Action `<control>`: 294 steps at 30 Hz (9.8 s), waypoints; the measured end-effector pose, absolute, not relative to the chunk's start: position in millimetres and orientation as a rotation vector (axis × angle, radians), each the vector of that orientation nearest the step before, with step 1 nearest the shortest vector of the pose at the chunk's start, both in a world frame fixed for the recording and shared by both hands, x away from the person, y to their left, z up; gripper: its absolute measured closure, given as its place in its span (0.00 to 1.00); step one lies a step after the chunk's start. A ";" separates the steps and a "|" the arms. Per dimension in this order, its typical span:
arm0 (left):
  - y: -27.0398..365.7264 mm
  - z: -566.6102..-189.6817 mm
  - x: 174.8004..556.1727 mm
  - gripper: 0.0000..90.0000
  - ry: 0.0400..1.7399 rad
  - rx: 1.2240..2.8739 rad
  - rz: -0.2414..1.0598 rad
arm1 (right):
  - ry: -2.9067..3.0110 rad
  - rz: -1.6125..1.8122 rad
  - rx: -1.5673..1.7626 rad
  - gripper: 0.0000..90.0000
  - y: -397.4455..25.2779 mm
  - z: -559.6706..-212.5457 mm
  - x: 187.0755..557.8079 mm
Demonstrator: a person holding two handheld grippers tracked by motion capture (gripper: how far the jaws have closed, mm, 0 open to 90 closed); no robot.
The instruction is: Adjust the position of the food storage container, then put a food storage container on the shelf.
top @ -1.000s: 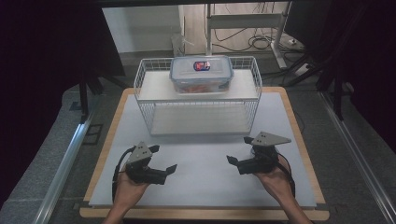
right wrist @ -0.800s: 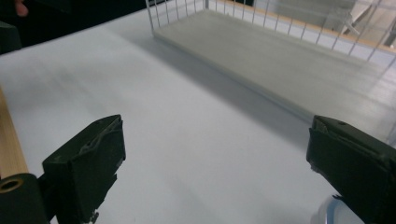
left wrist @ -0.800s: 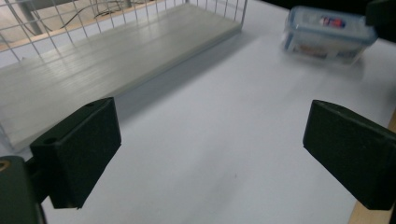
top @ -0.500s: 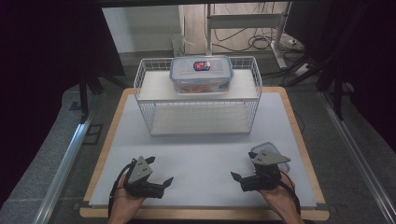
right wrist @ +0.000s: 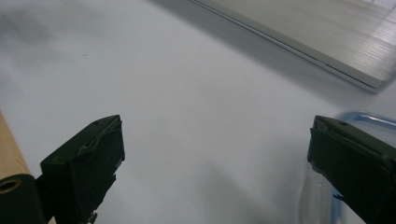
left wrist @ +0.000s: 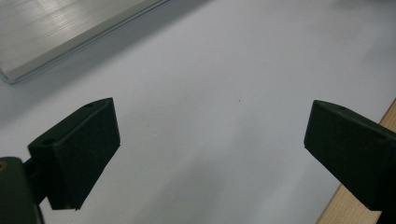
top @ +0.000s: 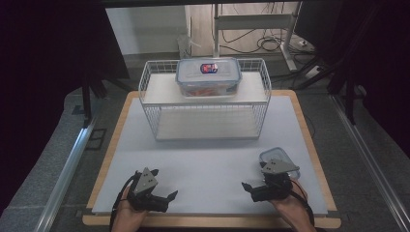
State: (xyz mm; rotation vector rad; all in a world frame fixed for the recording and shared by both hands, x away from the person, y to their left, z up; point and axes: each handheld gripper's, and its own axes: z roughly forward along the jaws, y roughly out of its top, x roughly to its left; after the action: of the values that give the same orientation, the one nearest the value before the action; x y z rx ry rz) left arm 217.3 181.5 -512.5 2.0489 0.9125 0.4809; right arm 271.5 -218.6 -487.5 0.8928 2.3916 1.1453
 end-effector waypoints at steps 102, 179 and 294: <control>176.8 -515.9 228.5 0.04 0.971 2.080 0.442 | 2.513 0.947 1.210 1.00 -228.1 -506.2 313.0; 174.7 -515.1 231.7 0.04 0.969 2.148 0.505 | 2.480 1.128 0.919 0.15 -213.3 -497.5 282.1; 156.4 -537.4 287.7 0.63 1.025 1.736 -0.415 | 2.711 1.612 1.369 0.64 -190.2 -510.4 311.6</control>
State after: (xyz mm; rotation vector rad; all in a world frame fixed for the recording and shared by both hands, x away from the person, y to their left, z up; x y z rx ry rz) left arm 287.7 156.4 -537.4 1.7361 1.0249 -0.4153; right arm 311.6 -190.2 -510.4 1.3686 2.7112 1.6119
